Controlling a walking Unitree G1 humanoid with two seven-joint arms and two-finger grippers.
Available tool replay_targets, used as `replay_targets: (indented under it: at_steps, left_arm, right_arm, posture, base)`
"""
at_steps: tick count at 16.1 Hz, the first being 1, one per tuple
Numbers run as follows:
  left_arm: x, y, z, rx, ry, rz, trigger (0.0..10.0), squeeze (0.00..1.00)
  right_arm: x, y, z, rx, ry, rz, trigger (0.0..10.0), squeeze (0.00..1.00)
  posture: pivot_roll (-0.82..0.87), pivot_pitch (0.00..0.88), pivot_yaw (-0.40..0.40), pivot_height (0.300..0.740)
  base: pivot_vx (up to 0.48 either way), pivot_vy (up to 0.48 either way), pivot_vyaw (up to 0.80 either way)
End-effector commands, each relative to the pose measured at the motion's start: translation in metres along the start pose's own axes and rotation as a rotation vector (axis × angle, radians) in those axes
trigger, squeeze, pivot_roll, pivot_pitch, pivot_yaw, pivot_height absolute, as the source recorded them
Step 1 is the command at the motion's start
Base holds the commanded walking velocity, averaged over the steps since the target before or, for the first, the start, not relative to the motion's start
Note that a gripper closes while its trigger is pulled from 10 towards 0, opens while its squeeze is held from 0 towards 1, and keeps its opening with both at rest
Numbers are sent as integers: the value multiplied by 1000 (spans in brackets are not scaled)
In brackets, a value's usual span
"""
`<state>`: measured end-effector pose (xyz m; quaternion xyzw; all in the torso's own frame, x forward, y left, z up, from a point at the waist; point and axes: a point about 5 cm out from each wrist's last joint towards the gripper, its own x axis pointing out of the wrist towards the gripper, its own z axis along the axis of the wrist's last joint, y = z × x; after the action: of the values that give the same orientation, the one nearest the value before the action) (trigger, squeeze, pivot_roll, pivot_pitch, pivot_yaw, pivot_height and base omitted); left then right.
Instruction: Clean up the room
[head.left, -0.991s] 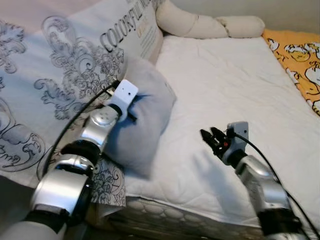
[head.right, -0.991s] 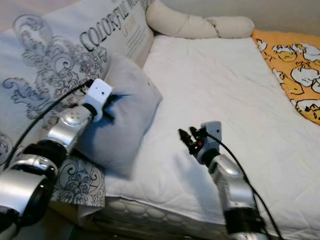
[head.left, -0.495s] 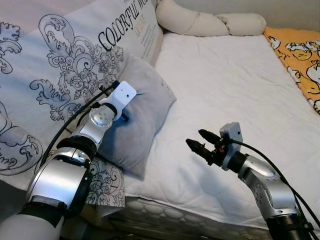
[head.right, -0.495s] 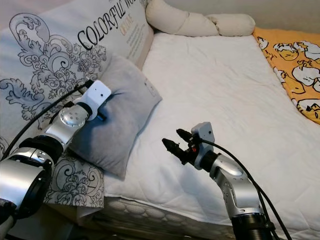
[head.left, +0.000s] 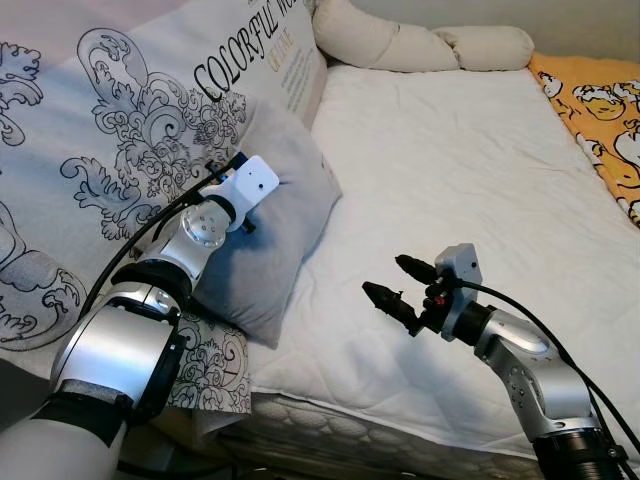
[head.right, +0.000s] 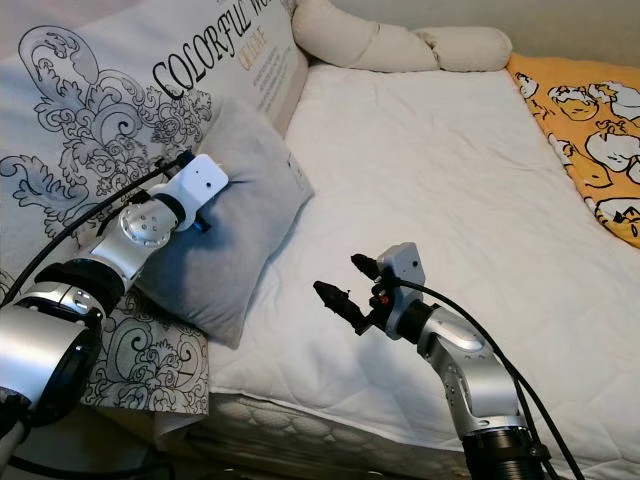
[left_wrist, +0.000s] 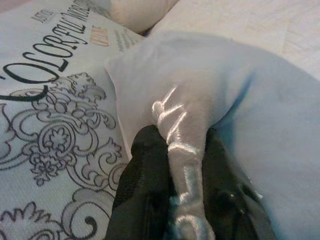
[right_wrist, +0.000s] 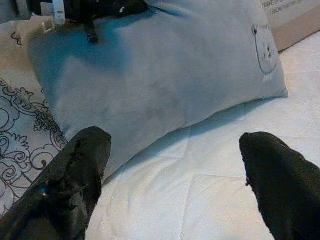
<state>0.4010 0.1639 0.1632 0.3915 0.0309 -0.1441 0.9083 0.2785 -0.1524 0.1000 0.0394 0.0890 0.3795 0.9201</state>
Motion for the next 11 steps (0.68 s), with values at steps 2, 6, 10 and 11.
replay_targets:
  at_steps: [2, 6, 10, 11]
  left_arm:
    - [0, 20, 12, -12, -64, 38, 10000, 1000]
    - [-1, 23, 23, -160, -160, -43, 10000, 1000]
    - [-6, 18, 36, -620, -343, -74, 10000, 1000]
    - [-9, 14, 36, -641, -357, -75, 10000, 1000]
  right_arm:
    - [0, 1, 1, -10, -12, -1, 10000, 1000]
    - [3, 0, 4, -20, -55, -73, 10000, 1000]
    - [6, -10, 11, 32, -174, -328, 10000, 1000]
    - [6, -11, 11, 54, -193, -364, 10000, 1000]
  posture:
    - [-76, 0, 60, 740]
    - [-71, 0, 53, 740]
    - [-39, 0, 39, 740]
    - [-35, 0, 36, 740]
  base:
    - [0, 0, 0]
    - [0, 0, 0]
    - [0, 0, 0]
    - [0, 0, 0]
